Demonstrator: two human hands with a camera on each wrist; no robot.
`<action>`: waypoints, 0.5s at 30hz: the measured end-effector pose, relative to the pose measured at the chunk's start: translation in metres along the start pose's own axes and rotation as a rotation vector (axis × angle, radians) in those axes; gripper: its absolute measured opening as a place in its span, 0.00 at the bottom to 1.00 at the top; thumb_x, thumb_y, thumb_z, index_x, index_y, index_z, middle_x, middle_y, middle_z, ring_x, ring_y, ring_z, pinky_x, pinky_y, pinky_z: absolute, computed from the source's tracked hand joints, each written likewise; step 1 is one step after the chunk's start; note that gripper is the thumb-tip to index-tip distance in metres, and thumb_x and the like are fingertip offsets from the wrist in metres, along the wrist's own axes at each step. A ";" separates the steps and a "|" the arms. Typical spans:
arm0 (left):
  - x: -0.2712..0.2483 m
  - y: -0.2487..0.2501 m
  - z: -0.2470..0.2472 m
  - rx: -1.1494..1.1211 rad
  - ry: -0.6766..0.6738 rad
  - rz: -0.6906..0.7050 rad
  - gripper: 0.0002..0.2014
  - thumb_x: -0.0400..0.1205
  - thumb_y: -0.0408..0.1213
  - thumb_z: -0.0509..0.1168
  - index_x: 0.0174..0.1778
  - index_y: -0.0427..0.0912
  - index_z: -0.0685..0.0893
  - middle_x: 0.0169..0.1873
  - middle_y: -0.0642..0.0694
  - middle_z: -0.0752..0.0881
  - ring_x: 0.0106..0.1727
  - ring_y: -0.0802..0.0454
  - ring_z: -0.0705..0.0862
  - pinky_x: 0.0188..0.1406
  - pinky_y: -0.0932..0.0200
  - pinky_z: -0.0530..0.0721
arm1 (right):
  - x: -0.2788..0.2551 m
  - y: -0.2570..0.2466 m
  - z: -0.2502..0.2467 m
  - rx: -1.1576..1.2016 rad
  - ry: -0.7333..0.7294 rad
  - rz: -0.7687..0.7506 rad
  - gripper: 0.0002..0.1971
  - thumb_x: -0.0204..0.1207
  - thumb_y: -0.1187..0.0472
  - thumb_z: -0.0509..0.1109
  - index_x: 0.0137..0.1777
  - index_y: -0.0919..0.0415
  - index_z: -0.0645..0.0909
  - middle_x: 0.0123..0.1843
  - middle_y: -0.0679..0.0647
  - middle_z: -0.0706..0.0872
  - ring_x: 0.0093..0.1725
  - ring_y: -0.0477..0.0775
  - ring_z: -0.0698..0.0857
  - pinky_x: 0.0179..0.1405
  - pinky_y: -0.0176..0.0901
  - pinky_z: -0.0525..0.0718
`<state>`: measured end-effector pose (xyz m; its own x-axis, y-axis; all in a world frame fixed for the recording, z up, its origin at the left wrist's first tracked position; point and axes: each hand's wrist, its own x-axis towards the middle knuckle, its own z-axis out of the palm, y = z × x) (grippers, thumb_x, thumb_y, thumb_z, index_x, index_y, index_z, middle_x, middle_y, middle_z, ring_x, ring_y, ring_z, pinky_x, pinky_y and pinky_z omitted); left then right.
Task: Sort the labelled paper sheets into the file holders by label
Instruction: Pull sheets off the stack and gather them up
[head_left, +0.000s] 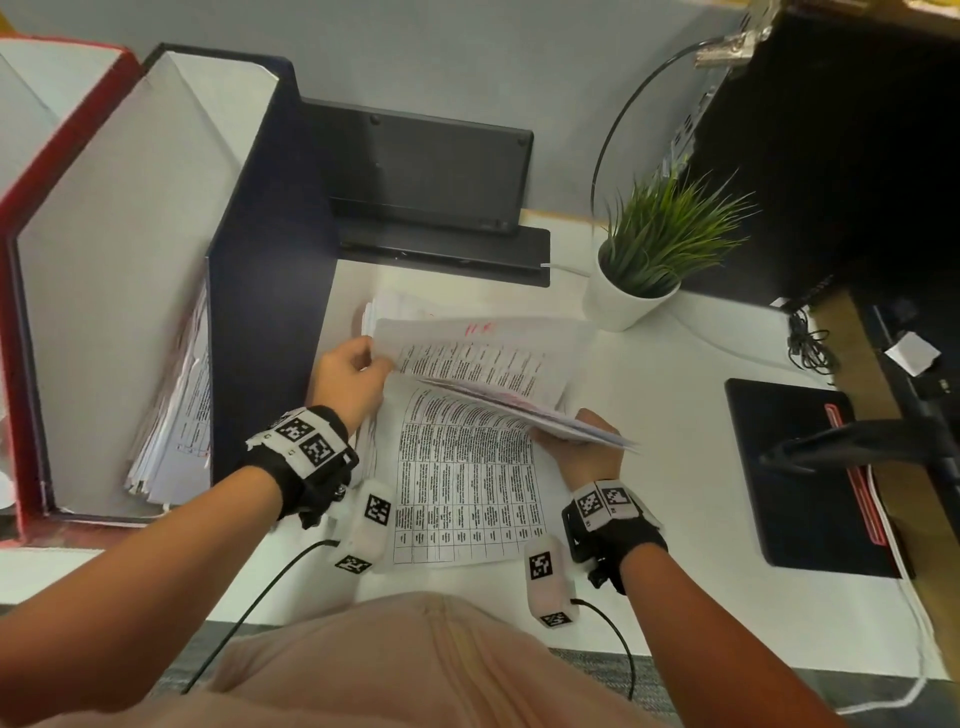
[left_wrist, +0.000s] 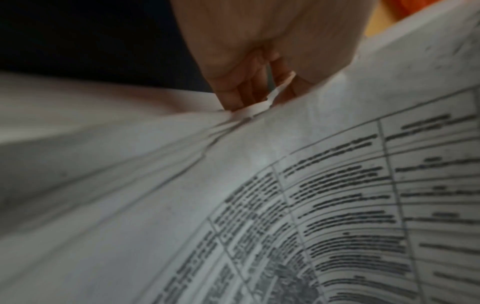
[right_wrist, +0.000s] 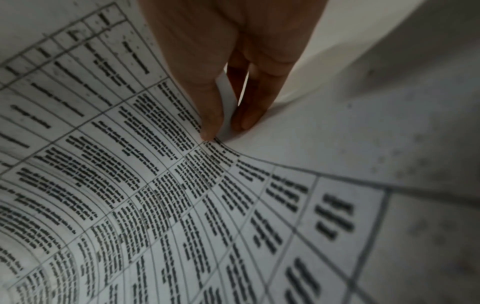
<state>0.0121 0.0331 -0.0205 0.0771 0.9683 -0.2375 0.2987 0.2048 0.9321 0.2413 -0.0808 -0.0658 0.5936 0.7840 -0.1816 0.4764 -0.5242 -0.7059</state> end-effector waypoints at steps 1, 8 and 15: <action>-0.001 0.001 0.000 -0.025 -0.017 -0.002 0.11 0.78 0.23 0.61 0.38 0.41 0.84 0.40 0.44 0.87 0.47 0.47 0.85 0.52 0.51 0.84 | -0.001 0.000 0.000 0.039 0.017 0.015 0.19 0.64 0.56 0.81 0.37 0.64 0.73 0.28 0.51 0.74 0.33 0.51 0.72 0.22 0.24 0.68; -0.010 0.007 0.001 -0.179 -0.203 0.012 0.14 0.76 0.16 0.59 0.29 0.37 0.79 0.42 0.43 0.84 0.50 0.44 0.82 0.44 0.55 0.82 | -0.005 -0.006 -0.004 0.562 0.030 0.062 0.23 0.60 0.79 0.78 0.50 0.59 0.74 0.40 0.47 0.82 0.34 0.36 0.83 0.32 0.20 0.78; -0.011 0.013 0.002 -0.314 -0.228 -0.158 0.16 0.85 0.50 0.52 0.47 0.53 0.86 0.42 0.53 0.90 0.49 0.52 0.86 0.47 0.55 0.82 | -0.004 -0.018 -0.005 0.276 0.067 0.005 0.19 0.70 0.53 0.76 0.49 0.71 0.84 0.42 0.59 0.83 0.46 0.56 0.82 0.49 0.42 0.82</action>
<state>0.0171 0.0250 -0.0062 0.2732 0.8722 -0.4058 0.0217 0.4161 0.9091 0.2329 -0.0763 -0.0489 0.6416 0.7529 -0.1466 0.2840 -0.4107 -0.8664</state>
